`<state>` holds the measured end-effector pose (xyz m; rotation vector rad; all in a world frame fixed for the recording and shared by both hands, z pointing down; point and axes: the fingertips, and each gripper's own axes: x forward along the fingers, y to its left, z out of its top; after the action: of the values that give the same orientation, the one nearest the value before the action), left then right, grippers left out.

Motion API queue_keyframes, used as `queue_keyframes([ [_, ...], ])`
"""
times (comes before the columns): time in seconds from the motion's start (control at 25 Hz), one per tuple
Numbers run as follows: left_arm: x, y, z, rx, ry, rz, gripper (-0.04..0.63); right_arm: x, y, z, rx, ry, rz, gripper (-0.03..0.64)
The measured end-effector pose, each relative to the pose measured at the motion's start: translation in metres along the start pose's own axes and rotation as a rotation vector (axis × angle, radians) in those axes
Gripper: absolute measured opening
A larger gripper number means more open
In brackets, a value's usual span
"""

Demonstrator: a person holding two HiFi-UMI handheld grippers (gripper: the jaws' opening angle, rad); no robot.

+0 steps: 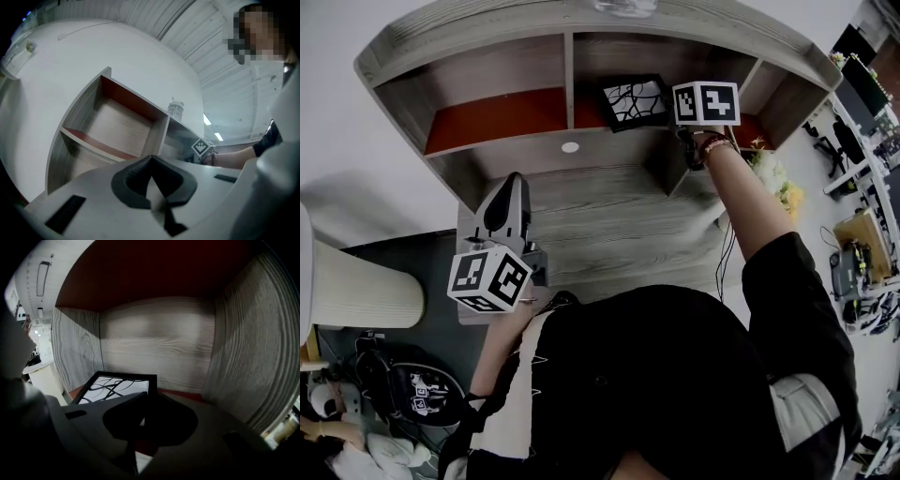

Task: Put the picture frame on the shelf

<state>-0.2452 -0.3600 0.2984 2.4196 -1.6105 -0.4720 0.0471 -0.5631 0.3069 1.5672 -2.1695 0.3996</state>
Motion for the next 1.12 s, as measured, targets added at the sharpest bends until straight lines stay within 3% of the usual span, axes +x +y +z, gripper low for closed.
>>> queue_keyframes([
  [1.12,0.004,-0.006,0.006,0.011,0.008,-0.046,0.009,-0.003,-0.010,-0.010,-0.005,0.091,-0.143,0.071],
])
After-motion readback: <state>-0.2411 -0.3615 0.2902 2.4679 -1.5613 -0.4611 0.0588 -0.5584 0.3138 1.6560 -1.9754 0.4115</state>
